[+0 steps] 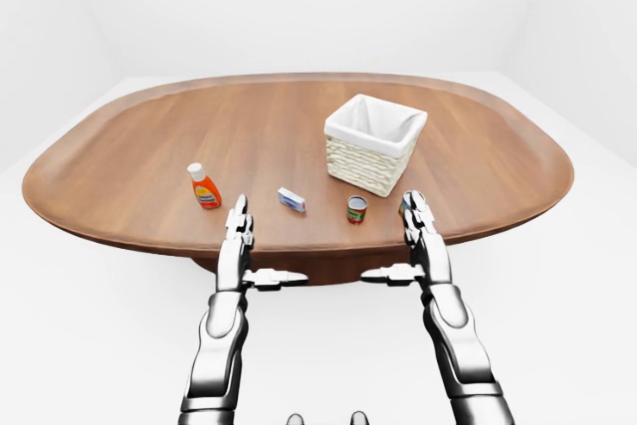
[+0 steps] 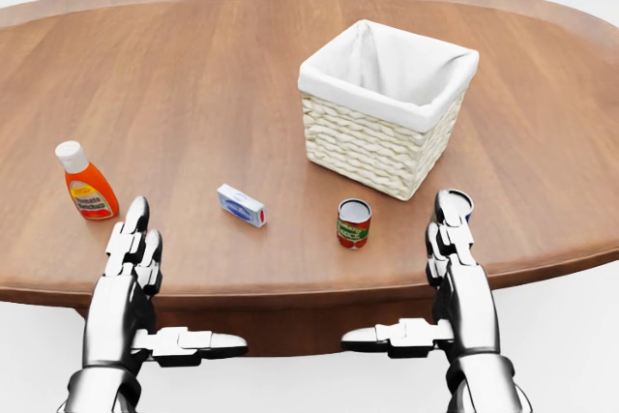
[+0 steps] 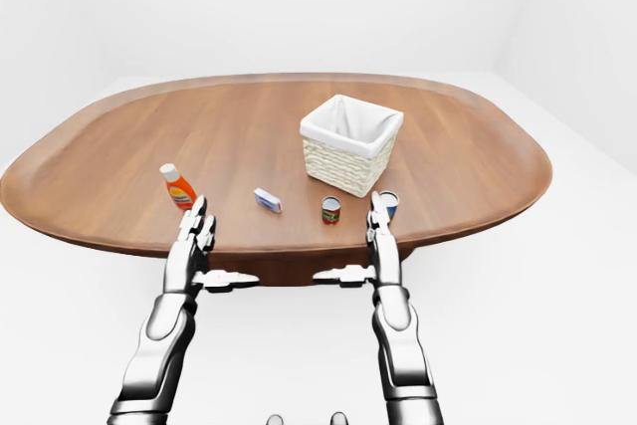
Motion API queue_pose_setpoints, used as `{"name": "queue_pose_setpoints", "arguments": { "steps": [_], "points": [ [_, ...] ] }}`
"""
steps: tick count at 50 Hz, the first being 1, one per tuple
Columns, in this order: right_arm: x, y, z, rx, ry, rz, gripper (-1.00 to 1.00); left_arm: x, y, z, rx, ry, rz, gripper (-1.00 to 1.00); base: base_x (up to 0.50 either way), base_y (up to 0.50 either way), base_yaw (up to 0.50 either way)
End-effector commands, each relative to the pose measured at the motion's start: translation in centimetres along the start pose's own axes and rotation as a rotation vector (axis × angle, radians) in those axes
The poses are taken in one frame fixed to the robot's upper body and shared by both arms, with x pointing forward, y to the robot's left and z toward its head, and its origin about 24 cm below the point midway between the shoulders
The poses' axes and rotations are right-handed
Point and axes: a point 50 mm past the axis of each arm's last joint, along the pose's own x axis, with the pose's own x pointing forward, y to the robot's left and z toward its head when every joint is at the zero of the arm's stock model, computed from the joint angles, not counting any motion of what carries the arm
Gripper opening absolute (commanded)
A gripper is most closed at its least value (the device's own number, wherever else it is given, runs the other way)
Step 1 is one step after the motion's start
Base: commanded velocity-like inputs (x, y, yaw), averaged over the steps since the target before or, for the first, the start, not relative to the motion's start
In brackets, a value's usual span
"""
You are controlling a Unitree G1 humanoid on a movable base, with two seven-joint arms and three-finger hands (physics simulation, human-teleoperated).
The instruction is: Pick up the ketchup, and put it in the basket.
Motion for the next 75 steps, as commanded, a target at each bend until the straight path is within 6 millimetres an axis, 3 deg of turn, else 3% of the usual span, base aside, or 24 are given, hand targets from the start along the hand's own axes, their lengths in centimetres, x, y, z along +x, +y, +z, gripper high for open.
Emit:
{"name": "queue_pose_setpoints", "arguments": {
  "steps": [1,14,15,22,23,30,65,75],
  "points": [
    [0.4,-0.7,-0.5,-0.002,0.012,-0.014,1.00,0.1,0.7,0.0,0.002,0.003,0.005,1.00,0.00,0.00,0.00],
    [0.9,-0.9,-1.0,0.003,0.020,-0.020,1.00,0.5,0.7,-0.4,0.005,0.011,0.009,1.00,0.00,0.00,0.00],
    [0.0,-0.7,0.0,-0.003,-0.001,-0.018,1.00,-0.4,0.9,0.5,0.002,-0.007,0.013,1.00,0.00,0.00,0.00],
    [-1.4,0.0,1.3,-0.020,-0.034,0.016,1.00,-1.7,1.2,1.8,-0.001,-0.031,0.014,1.00,0.00,0.00,0.00],
    [-2.4,0.4,2.4,-0.039,-0.058,0.017,1.00,-2.8,1.4,3.1,-0.001,-0.084,0.020,1.00,0.00,0.00,0.00],
    [-5.2,0.9,5.3,-0.093,-0.168,-0.006,1.00,-5.2,2.2,5.5,-0.017,-0.182,0.027,1.00,0.00,0.00,0.00],
    [-5.1,0.8,5.0,-0.135,-0.169,-0.006,1.00,-5.4,3.0,6.6,-0.041,-0.238,0.042,1.00,0.00,0.00,0.00],
    [-5.4,0.9,5.2,-0.148,-0.192,-0.004,1.00,-5.6,2.9,6.9,-0.049,-0.249,0.030,1.00,0.31,0.40,0.00]
  ]
}}
